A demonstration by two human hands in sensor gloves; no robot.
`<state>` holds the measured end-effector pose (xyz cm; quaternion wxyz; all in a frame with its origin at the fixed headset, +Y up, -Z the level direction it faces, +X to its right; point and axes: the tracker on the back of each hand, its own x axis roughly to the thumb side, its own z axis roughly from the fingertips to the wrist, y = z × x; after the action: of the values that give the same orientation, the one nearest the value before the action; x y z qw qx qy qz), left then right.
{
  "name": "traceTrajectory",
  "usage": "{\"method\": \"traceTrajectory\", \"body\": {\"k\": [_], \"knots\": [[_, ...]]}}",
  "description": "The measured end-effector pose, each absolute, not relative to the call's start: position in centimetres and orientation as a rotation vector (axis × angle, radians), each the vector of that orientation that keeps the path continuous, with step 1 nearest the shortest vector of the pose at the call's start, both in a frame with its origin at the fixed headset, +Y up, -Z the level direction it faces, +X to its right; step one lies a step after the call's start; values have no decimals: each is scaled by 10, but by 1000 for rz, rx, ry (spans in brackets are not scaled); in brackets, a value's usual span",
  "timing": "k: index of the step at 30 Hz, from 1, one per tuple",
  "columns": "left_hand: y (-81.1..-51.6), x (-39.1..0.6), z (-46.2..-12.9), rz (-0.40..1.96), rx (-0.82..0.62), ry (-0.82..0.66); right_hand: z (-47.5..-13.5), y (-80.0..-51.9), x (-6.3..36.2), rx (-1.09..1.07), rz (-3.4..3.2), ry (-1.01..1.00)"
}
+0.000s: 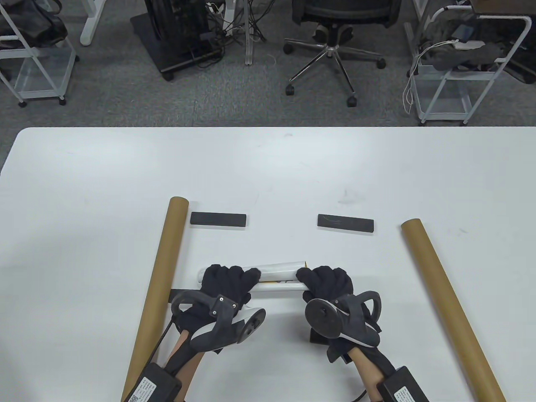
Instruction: Roll up posters and store in mailing tubes
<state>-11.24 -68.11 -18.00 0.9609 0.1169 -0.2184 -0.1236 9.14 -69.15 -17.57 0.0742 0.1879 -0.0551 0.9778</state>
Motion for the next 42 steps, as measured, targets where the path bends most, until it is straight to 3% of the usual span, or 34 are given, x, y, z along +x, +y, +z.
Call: {"method": "traceTrajectory", "body": {"k": [11, 18, 31, 35, 42], "knots": [[-680, -112, -180, -304, 213, -406, -178, -683, 101, 519, 2919, -140], [-680, -126, -185, -241, 190, -376, -177, -682, 104, 484, 2918, -293], [-680, -123, -187, -156, 176, -374, -179, -691, 93, 519, 2943, -165], [-679, -118, -184, -269, 230, -393, -180, -691, 97, 488, 2961, -195], [-680, -118, -185, -257, 201, -397, -182, -690, 103, 459, 2931, -168]]}}
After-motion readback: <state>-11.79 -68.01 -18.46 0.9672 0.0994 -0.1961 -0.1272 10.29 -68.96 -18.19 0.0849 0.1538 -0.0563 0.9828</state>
